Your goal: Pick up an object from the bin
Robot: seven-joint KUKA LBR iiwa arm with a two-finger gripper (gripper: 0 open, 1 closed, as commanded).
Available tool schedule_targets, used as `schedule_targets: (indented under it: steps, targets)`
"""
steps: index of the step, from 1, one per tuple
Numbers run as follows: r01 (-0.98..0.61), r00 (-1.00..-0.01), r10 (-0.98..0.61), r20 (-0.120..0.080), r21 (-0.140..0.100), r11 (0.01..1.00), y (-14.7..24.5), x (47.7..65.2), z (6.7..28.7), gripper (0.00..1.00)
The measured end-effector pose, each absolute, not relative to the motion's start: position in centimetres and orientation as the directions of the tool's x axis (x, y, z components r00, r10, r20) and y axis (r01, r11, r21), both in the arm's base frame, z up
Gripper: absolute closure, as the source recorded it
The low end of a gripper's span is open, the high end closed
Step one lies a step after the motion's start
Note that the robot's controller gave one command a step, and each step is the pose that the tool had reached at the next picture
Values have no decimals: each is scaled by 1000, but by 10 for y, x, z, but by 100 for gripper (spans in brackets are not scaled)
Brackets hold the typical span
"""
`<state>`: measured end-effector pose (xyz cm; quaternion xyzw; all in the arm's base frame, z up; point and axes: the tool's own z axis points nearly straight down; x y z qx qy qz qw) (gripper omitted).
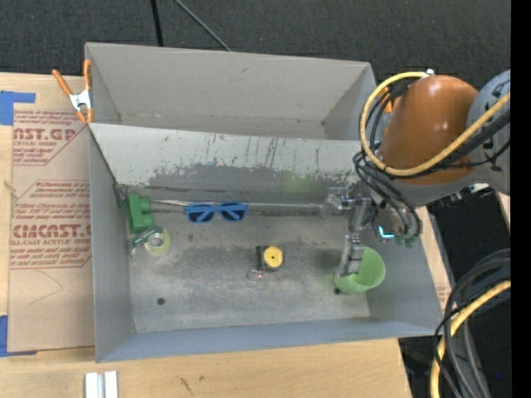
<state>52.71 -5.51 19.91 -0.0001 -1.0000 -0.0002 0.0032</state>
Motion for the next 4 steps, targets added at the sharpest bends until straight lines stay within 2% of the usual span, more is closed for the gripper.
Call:
schedule_targets:
  steps: [1,2,3,4]
  targets:
    - [-314,-949,-314,6,4,950,-109,510,83,0]
    - [-693,-721,-693,-7,14,721,-142,515,70,0]
    - [-696,-718,-696,-7,9,718,-143,515,70,100]
    - [-690,-724,-690,-8,-9,724,-149,566,209,100]
